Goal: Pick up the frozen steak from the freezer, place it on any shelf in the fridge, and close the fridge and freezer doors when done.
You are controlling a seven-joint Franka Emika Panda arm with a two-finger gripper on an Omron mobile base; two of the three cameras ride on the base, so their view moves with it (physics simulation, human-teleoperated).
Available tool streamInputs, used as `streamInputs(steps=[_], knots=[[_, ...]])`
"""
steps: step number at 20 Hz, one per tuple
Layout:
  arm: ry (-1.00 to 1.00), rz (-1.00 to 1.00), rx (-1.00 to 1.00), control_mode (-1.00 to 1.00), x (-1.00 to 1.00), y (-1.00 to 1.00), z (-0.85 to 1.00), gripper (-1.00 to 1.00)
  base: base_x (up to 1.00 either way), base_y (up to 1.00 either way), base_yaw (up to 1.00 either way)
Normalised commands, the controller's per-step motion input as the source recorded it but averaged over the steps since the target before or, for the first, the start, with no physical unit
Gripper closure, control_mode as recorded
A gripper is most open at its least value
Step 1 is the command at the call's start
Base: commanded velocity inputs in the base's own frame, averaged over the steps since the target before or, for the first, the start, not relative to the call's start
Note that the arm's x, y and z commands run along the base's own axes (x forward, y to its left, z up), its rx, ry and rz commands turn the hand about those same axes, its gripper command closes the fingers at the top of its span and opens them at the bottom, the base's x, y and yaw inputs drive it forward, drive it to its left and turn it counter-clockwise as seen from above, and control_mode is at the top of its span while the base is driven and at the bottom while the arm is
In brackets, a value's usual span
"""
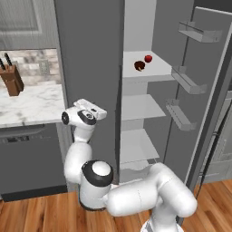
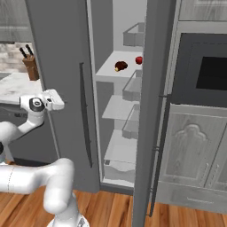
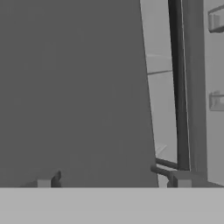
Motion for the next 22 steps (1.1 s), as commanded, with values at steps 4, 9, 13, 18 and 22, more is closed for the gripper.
streamInputs(steps=[4,9,13,18,22], knots=[[-0.02,0.12,0.01,-1.00,0.92,-0.69,0.00,-1.00,0.00,0.00,0.00],[0.05,0.07,0.00,-1.00,0.63,-0.18,0.00,-1.00,0.00,0.00,0.00],[0.17,0.00,0.00,-1.00,-0.57,0.00,0.33,-1.00,0.00,0.00,0.00],[0.10,0.01,0.00,-1.00,-1.00,0.00,0.99,-1.00,0.00,0.00,0.00],[0.11,0.06,0.00,-1.00,-1.00,0.00,1.00,-1.00,0.00,0.00,0.00]])
